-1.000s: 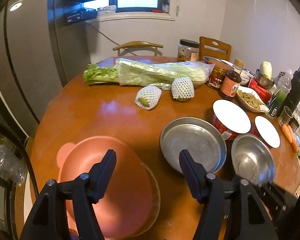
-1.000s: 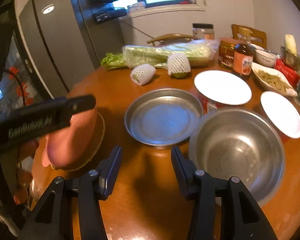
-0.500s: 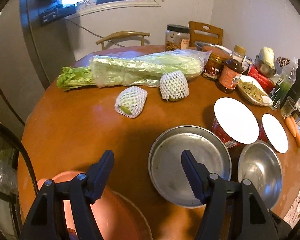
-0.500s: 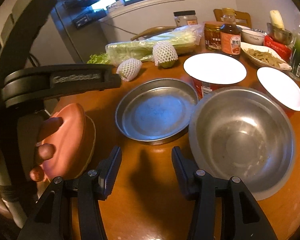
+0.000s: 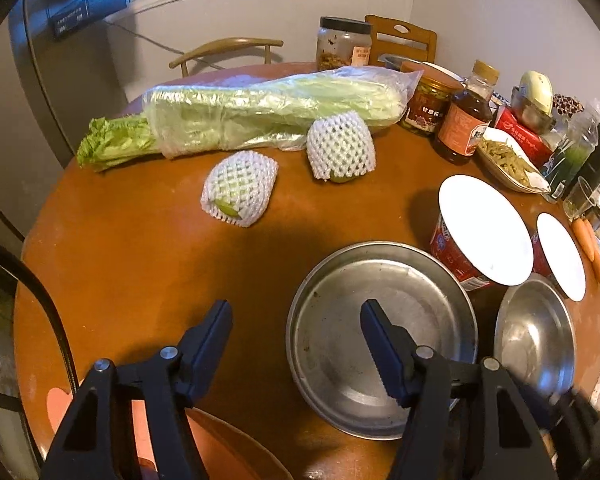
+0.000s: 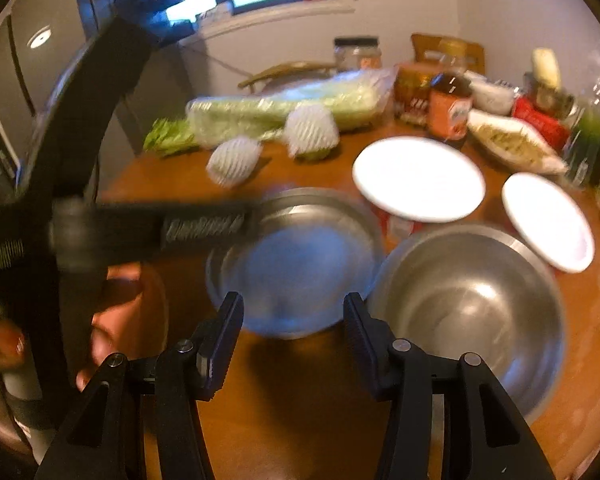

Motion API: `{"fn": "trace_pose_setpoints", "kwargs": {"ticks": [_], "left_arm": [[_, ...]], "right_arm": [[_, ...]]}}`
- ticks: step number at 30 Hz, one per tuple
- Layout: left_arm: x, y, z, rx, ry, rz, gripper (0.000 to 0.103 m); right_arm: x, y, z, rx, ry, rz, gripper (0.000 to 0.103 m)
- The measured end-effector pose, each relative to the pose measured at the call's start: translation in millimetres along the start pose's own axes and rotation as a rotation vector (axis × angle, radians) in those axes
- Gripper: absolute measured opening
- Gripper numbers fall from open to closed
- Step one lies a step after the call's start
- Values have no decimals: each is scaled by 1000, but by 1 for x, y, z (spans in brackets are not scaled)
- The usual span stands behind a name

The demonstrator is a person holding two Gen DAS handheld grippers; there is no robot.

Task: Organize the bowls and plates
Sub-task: 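Move the left tool to the shallow steel pan and grasp its rim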

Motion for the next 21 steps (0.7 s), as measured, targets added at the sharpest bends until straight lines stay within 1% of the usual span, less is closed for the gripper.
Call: {"fn": "trace_pose_setpoints", "kwargs": {"ticks": [5, 7, 8, 11, 12, 14, 16, 19, 21], "left_arm": [[-1, 7, -1, -19, -5, -6, 58], [0, 10, -1, -32, -4, -7, 50], [1, 11, -2, -34, -4, -9, 49], [5, 14, -4, -46, 12, -5, 41], [5, 15, -4, -49, 13, -7, 37], [6, 19, -6, -64, 13, -11, 33], [6, 23, -9, -79, 16, -8, 25], [6, 29, -13, -108, 22, -11, 16], [4, 33, -16, -121, 23, -4, 12]], "right_arm": [[20, 0, 19, 9, 31, -16, 54], [25, 3, 24, -3, 34, -15, 54], [26, 4, 25, -8, 33, -14, 54], [27, 6, 27, -15, 20, -18, 54], [28, 8, 28, -20, 15, -22, 54], [28, 10, 30, -23, 4, -24, 54], [30, 13, 31, -33, 4, -21, 54], [32, 17, 33, -41, 5, -18, 54], [32, 19, 35, -43, 0, -13, 54]]}}
Point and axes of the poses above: each gripper's, at about its wrist camera, not at the fingertips, and y roughly the way its jaws point, x to its right, z to its top, the point moved 8 cm from there along y, roughly the way its jaws point, and after that the axes turned 13 degrees about z, right-handed, at the moved point
